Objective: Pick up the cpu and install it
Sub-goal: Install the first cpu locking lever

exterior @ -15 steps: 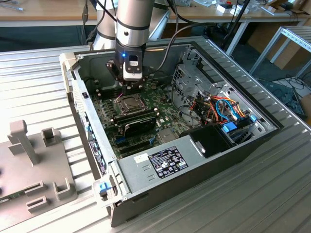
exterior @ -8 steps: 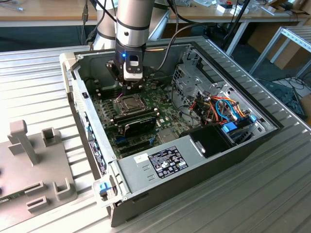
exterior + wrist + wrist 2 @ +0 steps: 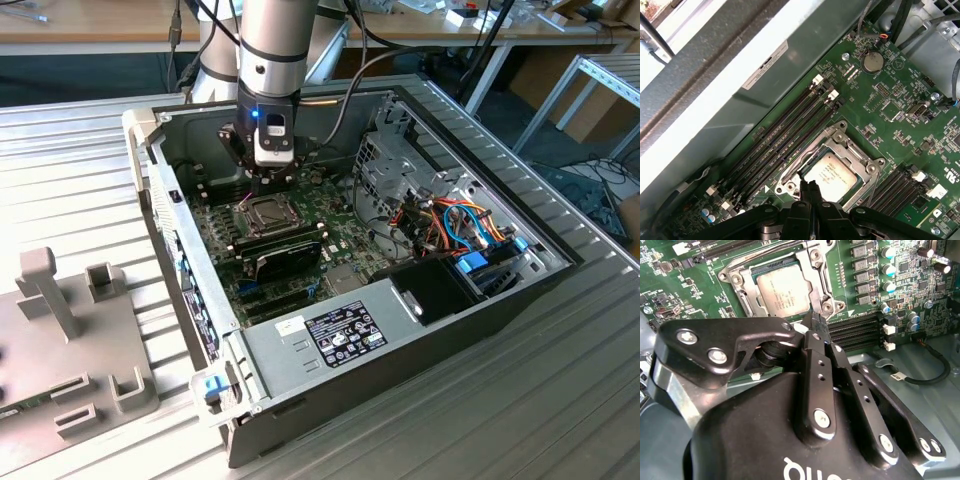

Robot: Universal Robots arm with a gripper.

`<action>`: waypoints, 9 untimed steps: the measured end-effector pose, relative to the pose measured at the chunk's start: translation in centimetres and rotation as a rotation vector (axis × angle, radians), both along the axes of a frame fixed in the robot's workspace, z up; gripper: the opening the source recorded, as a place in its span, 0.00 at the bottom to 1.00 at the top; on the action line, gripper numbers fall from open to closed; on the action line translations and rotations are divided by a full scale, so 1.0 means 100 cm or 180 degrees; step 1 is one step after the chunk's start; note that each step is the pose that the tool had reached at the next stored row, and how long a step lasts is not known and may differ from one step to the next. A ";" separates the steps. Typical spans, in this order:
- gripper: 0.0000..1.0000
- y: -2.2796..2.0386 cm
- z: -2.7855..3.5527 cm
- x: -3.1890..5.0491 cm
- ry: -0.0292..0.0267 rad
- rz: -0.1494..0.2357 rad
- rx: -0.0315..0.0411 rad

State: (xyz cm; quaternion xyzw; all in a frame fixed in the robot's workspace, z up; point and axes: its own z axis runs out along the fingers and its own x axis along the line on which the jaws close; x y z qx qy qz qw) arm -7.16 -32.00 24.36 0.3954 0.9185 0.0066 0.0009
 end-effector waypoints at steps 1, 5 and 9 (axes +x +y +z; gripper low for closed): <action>0.11 0.0000 0.0000 0.0000 0.0000 0.0017 0.0000; 0.11 0.0015 -0.0004 0.0000 0.0000 0.0107 -0.0001; 0.11 0.0035 -0.0013 0.0000 0.0000 0.0265 -0.0002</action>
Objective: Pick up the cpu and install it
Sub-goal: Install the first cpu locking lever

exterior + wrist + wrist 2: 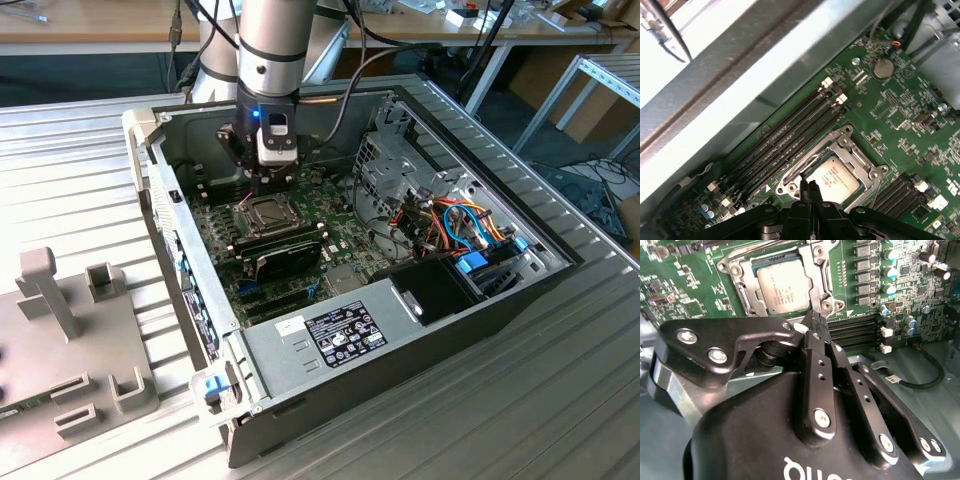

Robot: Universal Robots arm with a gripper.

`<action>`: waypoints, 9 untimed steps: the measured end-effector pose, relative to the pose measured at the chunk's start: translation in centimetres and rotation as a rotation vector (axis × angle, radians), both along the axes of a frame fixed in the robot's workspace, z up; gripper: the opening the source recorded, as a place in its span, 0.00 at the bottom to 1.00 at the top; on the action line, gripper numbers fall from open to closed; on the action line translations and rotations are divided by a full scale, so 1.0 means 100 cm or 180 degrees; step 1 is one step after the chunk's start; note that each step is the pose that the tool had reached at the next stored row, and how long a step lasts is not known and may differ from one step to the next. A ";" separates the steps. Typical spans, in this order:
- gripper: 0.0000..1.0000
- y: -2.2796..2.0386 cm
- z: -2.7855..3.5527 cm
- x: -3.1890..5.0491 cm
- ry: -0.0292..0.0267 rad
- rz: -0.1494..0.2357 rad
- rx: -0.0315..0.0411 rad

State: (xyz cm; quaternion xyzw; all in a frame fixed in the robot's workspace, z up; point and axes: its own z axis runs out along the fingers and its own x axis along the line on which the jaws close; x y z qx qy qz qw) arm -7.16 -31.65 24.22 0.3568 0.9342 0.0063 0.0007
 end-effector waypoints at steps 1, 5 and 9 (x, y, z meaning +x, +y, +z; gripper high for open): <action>0.11 0.0005 -0.0003 0.0000 0.0000 0.0034 0.0000; 0.11 0.0022 -0.0012 0.0000 0.0000 0.0133 0.0000; 0.11 0.0024 -0.0013 0.0000 0.0000 0.0195 0.0000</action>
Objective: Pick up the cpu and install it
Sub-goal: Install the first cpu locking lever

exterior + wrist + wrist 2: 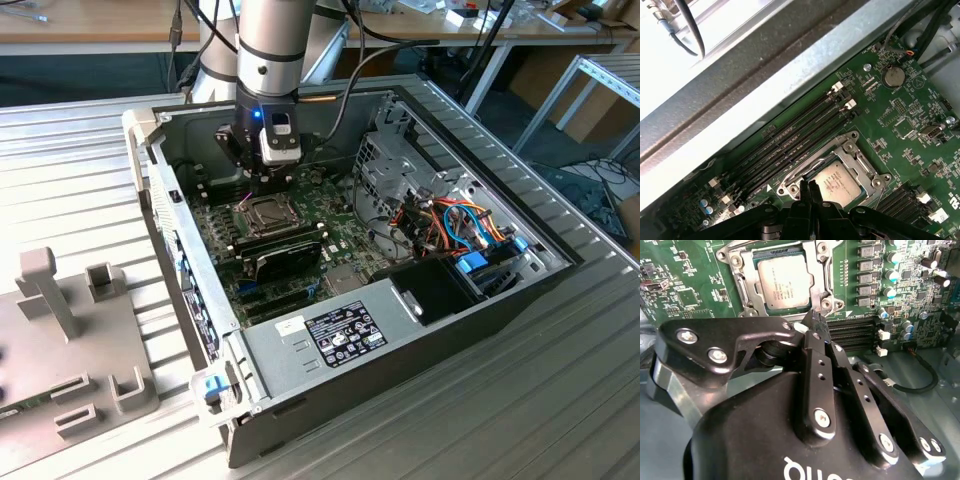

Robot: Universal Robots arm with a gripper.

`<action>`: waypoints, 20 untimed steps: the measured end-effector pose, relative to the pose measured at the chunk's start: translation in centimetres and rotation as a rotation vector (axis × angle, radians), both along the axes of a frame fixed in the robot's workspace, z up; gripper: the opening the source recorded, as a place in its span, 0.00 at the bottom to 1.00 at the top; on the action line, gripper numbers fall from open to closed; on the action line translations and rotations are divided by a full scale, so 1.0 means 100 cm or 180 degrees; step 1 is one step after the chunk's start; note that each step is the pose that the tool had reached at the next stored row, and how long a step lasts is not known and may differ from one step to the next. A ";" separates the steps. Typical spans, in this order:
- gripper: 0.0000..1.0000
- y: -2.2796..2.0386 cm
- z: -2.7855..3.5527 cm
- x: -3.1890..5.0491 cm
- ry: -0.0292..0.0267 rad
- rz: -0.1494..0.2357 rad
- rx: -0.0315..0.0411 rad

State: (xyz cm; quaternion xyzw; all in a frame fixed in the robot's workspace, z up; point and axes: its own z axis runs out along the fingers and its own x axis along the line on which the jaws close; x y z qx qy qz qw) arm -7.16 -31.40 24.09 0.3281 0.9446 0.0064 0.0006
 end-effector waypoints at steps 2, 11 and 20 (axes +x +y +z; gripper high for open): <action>0.11 0.0000 0.0000 0.0000 0.0000 0.0000 0.0000; 0.11 0.0000 0.0000 0.0000 0.0000 0.0008 0.0000; 0.11 0.0000 0.0000 0.0000 0.0000 0.0434 0.0001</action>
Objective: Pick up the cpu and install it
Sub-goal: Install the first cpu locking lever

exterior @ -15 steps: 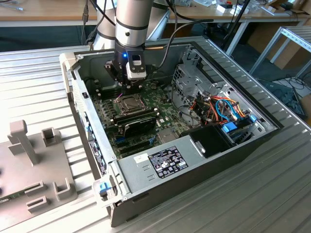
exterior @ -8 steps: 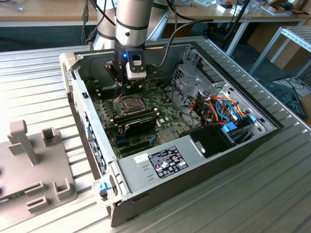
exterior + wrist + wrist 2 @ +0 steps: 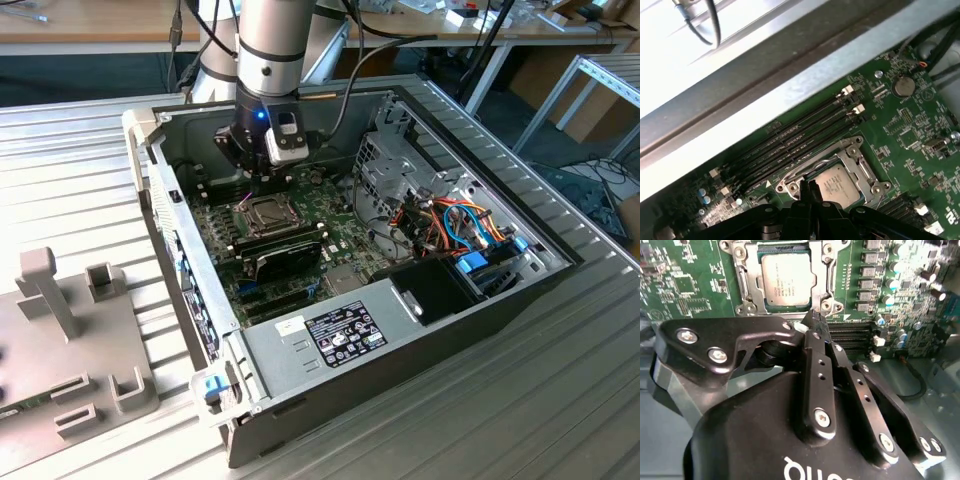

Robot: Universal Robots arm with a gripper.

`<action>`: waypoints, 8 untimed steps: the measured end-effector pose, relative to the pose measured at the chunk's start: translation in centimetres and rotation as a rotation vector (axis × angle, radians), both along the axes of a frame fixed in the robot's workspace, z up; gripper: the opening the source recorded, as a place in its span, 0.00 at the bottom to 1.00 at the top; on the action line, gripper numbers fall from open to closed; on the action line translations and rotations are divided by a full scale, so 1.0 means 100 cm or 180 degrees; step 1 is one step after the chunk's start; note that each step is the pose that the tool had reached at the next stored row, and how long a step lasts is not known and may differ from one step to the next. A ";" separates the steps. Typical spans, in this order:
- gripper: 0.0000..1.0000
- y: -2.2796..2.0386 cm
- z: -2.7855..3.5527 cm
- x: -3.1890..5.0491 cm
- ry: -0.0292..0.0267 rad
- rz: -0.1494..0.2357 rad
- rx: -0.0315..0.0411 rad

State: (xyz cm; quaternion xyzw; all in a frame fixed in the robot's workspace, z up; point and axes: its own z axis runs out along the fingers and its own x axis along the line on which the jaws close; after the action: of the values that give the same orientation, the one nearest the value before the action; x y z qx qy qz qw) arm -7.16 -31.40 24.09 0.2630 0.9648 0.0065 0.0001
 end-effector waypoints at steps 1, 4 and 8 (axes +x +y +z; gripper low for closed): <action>0.11 0.0000 0.0000 0.0000 0.0000 0.0055 0.0001; 0.11 0.0000 0.0000 0.0000 0.0000 0.0218 0.0002; 0.11 0.0000 -0.0001 0.0000 0.0000 0.0445 0.0006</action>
State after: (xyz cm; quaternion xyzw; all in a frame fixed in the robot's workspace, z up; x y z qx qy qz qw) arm -7.16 -31.40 24.08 0.1949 0.9808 0.0074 -0.0006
